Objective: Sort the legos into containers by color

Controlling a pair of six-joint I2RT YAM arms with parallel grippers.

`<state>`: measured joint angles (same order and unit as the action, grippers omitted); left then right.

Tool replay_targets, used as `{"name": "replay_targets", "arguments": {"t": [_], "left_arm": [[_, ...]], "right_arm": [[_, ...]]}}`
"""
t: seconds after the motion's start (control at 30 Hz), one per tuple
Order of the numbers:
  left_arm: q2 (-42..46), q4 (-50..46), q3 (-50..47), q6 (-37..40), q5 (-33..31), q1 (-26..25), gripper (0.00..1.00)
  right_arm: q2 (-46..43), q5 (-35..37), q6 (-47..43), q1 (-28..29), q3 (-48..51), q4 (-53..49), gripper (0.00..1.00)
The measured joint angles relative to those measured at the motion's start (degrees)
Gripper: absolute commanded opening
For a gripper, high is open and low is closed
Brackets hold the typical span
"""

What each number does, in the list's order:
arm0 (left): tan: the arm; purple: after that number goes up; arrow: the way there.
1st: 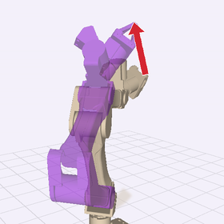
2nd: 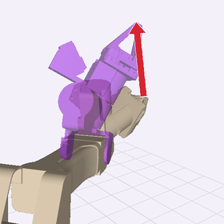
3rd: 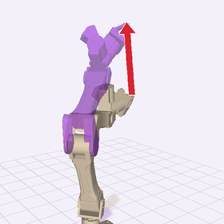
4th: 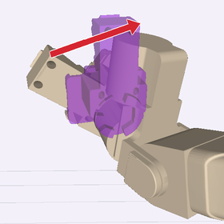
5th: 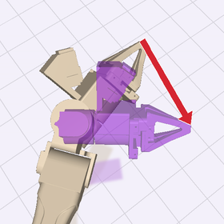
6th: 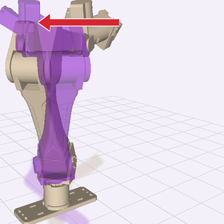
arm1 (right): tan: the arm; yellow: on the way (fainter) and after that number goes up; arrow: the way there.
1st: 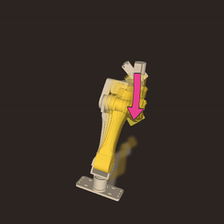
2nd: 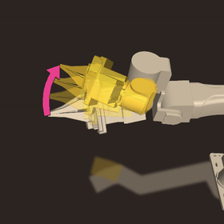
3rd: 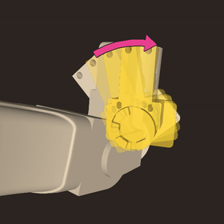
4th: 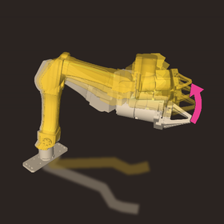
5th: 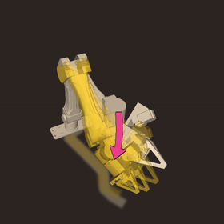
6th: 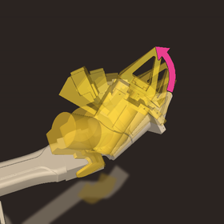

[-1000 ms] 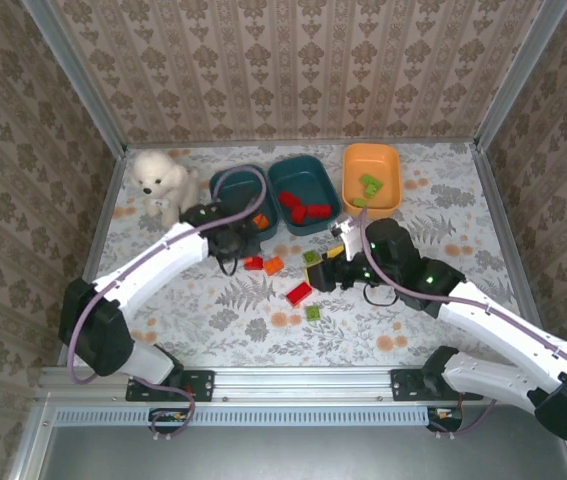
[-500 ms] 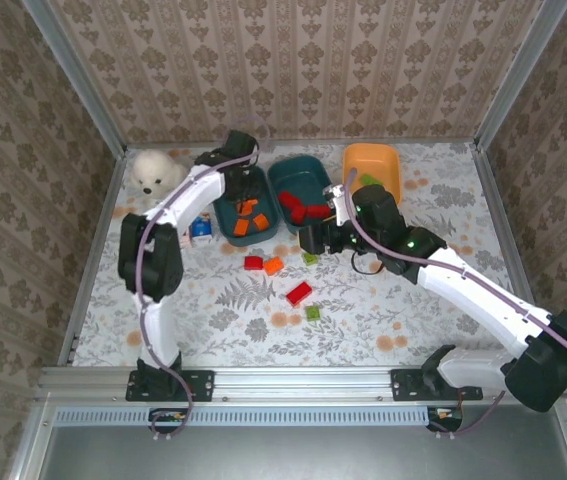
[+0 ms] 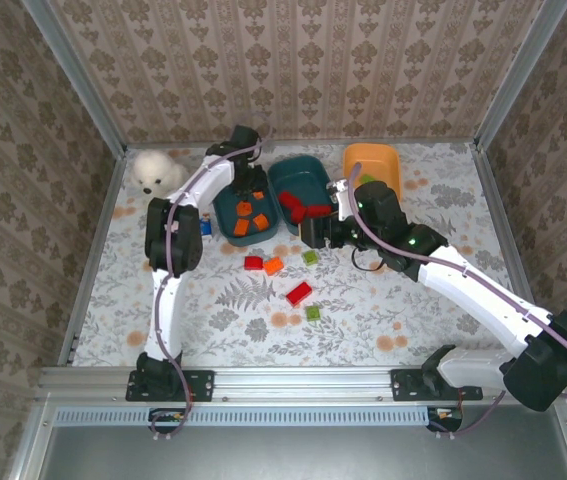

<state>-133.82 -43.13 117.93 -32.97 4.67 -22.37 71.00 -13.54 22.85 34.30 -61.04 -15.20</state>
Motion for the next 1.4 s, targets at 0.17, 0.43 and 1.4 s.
{"name": "replay_targets", "arguments": {"t": [0.17, 0.43, 1.4], "left_arm": [[-0.35, -0.37, -0.66, -0.44, 1.44, -0.02, 0.3], [-0.44, -1.29, -2.45, -1.86, 1.81, -0.02, 0.48], [66.71, 5.42, -57.94, -9.94, 1.6, 5.46, 0.64]], "right_arm": [[0.22, 0.09, 0.13, 0.0, 0.0, 0.0, 0.73], [2.08, 0.17, -0.11, 0.0, 0.0, -0.63, 0.74], [42.62, 5.01, -28.15, 15.15, -29.27, -12.9, 0.78]]}}
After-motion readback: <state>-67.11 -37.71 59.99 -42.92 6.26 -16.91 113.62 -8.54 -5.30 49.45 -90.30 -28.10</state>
